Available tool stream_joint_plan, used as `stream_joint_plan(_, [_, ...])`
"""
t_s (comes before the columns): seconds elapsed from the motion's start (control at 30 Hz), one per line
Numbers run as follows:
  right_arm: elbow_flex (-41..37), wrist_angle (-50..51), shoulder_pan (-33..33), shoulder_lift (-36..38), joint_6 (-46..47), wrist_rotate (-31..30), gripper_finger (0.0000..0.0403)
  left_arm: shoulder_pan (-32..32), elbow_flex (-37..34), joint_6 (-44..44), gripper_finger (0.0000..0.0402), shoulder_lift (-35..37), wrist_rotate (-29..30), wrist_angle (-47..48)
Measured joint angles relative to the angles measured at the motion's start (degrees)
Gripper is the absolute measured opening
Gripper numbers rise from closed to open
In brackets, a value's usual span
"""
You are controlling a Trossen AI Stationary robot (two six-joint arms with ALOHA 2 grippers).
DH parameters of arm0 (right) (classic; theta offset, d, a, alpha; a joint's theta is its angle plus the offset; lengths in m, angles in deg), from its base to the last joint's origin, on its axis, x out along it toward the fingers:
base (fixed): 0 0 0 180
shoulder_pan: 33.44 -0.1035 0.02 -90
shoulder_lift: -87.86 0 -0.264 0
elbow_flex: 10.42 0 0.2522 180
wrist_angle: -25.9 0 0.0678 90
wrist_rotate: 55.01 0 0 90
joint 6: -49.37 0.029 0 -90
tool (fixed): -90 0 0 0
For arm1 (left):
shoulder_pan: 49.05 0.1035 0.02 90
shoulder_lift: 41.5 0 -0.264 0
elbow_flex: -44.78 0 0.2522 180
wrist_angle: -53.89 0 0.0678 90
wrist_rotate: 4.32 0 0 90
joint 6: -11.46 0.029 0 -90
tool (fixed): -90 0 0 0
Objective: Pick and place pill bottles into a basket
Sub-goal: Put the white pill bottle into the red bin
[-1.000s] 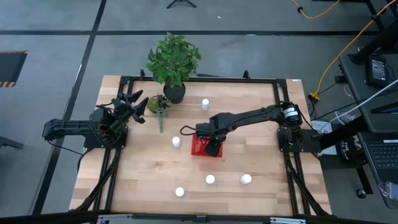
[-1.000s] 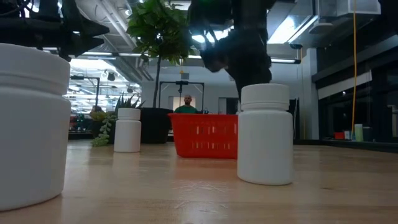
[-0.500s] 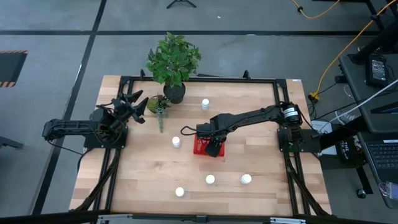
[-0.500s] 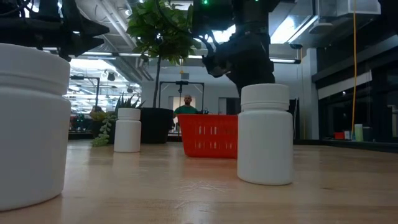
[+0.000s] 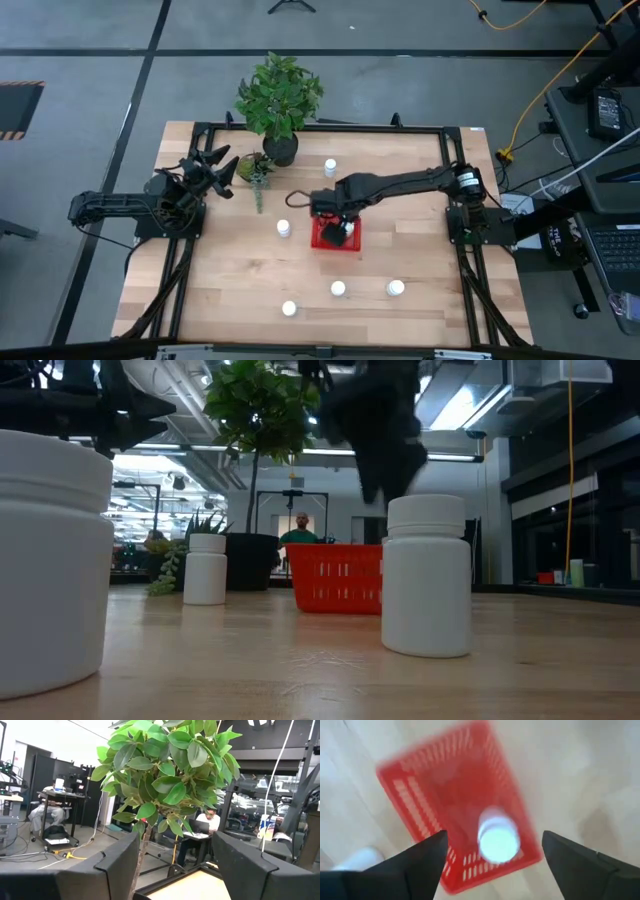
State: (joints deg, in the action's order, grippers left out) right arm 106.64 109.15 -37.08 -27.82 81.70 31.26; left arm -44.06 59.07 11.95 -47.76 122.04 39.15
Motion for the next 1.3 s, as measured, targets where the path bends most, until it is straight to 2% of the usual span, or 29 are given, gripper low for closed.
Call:
stream_joint_plan(0.17, [9.1, 1.2, 3.1, 0.1, -4.2, -8.6, 0.032, 0.0, 0.0, -0.3, 0.0246, 0.0, -0.1, 0.3])
stream_joint_plan(0.37, [11.5, 2.6, 12.3, 0.1, -9.9, -9.3, 0.0327, 0.0, 0.0, -0.2, 0.0245, 0.0, -0.1, 1.3])
stream_joint_plan(0.5, [11.5, 2.8, 18.4, 0.1, -12.3, -8.2, 0.0351, 0.0, 0.0, -0.2, 0.0246, 0.0, -0.1, 4.0])
stream_joint_plan(0.67, [10.7, 1.1, 22.9, 0.0, -14.7, -2.9, 0.0385, 0.0, 0.0, -0.2, 0.0244, 0.0, -0.1, 5.6])
stream_joint_plan(1.0, [10.7, -2.6, 24.9, -5.9, -22.2, -0.5, 0.0398, 0.0, 0.0, 4.9, 0.0244, 0.0, 0.4, 5.8])
stream_joint_plan(1.3, [10.7, -3.3, 25.3, -12.8, -25.0, 0.0, 0.0398, 0.0, 0.0, 4.8, 0.0246, 0.0, 2.5, 5.6])
